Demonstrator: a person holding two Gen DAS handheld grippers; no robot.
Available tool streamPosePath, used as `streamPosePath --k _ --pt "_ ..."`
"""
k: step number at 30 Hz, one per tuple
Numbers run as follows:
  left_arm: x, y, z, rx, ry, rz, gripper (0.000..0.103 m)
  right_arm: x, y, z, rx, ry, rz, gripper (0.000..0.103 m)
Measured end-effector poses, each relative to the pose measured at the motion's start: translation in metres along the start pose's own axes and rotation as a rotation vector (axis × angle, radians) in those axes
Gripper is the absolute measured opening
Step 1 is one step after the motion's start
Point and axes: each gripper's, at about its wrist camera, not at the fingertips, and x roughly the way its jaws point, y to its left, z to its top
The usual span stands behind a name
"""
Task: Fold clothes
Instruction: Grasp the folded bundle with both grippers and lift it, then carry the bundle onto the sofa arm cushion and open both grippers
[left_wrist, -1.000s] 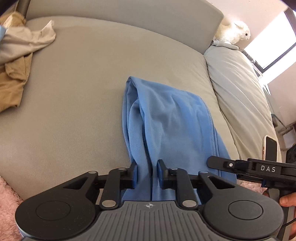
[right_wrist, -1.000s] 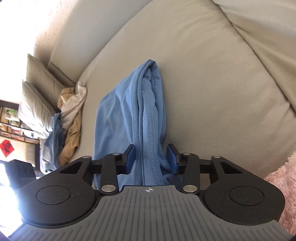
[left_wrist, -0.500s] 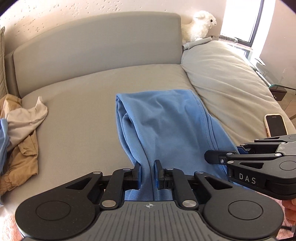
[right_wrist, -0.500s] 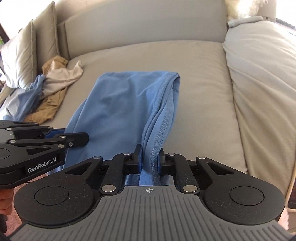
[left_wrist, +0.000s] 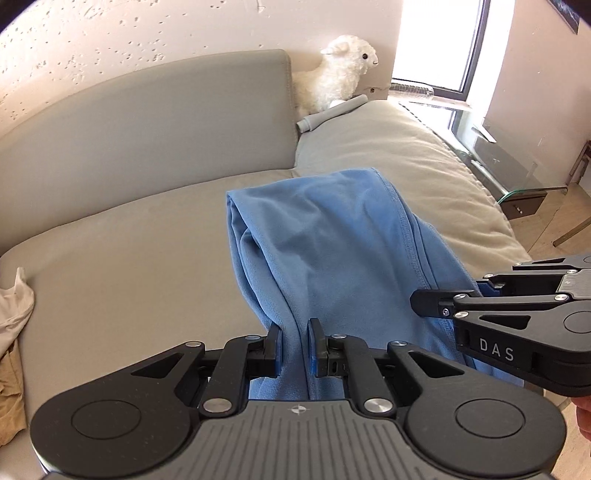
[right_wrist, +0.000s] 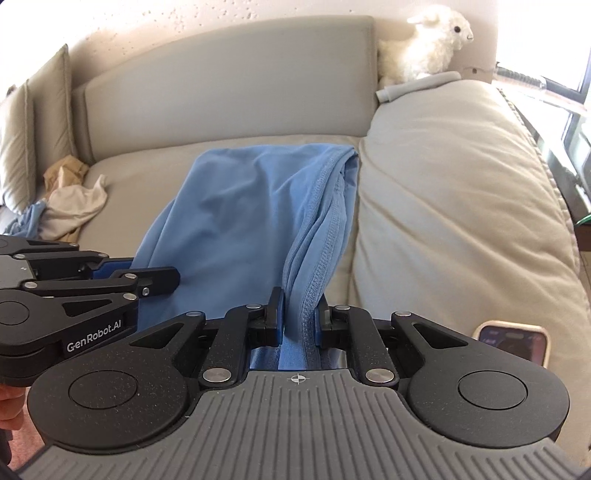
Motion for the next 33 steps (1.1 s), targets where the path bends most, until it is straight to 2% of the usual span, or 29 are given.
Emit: streamPosePath --k 7,15,18,23,26,27,30,31,33 --pt "0.055 -0.061 0.061 0.025 -0.048 -0.091 0.011 0.006 -0.071 0.034 -0.011 -0.013 -0.122 0.016" --pt "0.129 -0.105 0.124 0.022 -0.071 -0.162 0.011 0.047 -0.154 0.090 0.029 -0.014 -0.255 0.016" --pt "0.156 -0.113 0.137 0.005 -0.059 -0.193 0.011 0.067 -0.176 0.107 0.041 0.000 -0.277 0.016" --pt "0.196 -0.121 0.146 -0.001 -0.053 -0.231 0.011 0.093 -0.201 0.115 0.060 0.014 -0.308 0.016" --pt "0.218 -0.117 0.144 -0.042 -0.027 -0.242 0.020 0.110 -0.211 0.109 0.087 0.018 -0.325 0.017" --pt "0.220 -0.116 0.140 -0.045 -0.035 -0.240 0.027 0.115 -0.213 0.106 0.095 0.021 -0.329 0.021" --pt "0.201 -0.104 0.129 -0.023 -0.100 -0.221 0.042 0.115 -0.214 0.098 0.084 0.005 -0.329 0.042" --pt "0.194 -0.099 0.127 -0.004 -0.126 -0.219 0.043 0.108 -0.213 0.097 0.069 -0.002 -0.324 0.052" --pt "0.175 -0.089 0.124 0.049 -0.210 -0.218 0.039 0.092 -0.210 0.095 0.031 -0.024 -0.317 0.057"
